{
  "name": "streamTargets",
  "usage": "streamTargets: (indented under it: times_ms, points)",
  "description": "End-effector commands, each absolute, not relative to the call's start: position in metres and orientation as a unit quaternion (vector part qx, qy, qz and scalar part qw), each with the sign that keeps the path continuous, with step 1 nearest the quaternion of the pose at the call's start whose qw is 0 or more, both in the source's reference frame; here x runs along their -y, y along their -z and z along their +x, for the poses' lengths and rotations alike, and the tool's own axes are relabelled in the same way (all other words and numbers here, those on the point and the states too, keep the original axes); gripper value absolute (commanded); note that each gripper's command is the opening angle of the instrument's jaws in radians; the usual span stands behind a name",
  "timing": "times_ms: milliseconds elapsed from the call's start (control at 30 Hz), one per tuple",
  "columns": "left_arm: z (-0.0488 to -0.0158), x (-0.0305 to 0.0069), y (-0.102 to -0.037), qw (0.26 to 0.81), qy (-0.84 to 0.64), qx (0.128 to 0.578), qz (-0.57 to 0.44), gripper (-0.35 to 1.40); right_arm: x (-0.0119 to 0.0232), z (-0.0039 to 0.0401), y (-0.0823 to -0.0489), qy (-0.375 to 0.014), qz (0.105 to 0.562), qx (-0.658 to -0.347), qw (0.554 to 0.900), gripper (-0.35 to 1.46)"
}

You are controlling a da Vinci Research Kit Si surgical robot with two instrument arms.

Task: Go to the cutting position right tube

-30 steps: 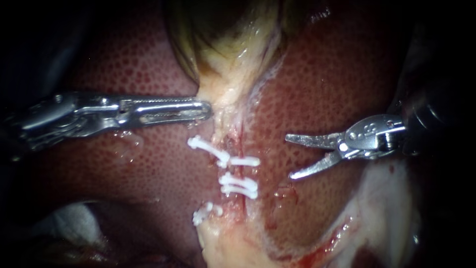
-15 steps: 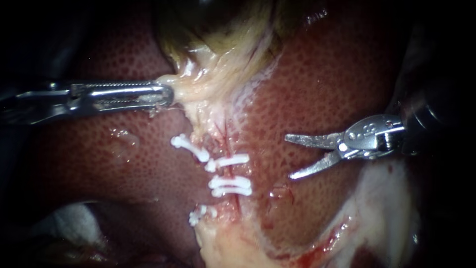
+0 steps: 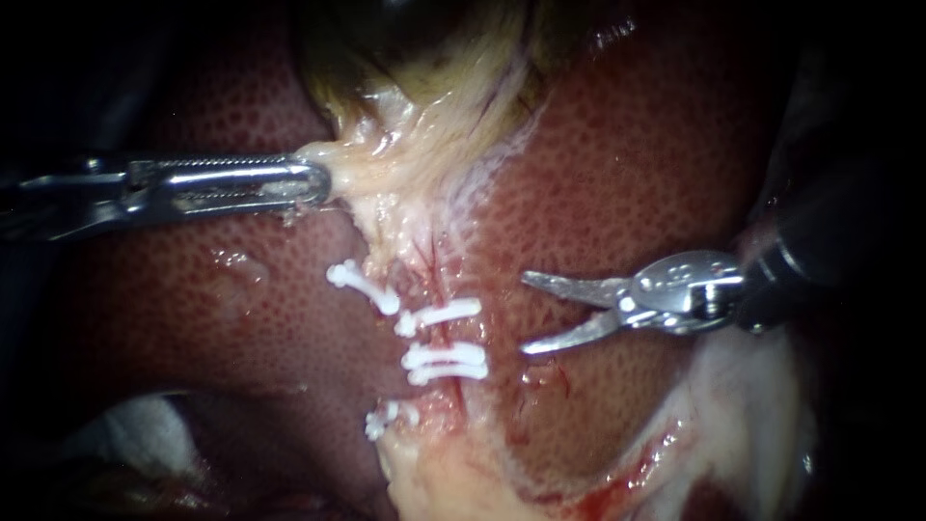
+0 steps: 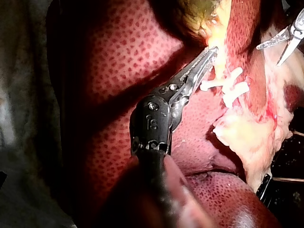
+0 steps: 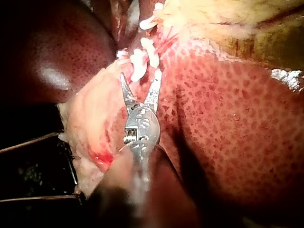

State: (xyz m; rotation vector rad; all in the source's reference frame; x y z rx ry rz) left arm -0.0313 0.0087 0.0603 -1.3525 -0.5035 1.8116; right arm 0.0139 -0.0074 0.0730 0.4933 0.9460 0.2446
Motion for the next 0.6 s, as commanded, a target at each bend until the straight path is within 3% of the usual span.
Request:
streamTargets:
  times_ms: [33,267,600]
  points:
    - [-0.0313,-0.0087,-0.0603,0.401,-0.717,0.199,-0.535,-0.35,0.0076,0.0141,-0.0737,-0.117,0.239,-0.446,0.854,1.43]
    - [-0.0313,-0.0087,-0.0603,0.401,-0.717,0.199,-0.535,-0.35,0.0091,0.0157,-0.0778,-0.128,0.265,-0.436,0.850,1.43]
    - [-0.0314,-0.0088,-0.0604,0.401,-0.717,0.199,-0.535,-0.35,0.0106,0.0185,-0.0794,-0.130,0.296,-0.435,0.841,1.41]
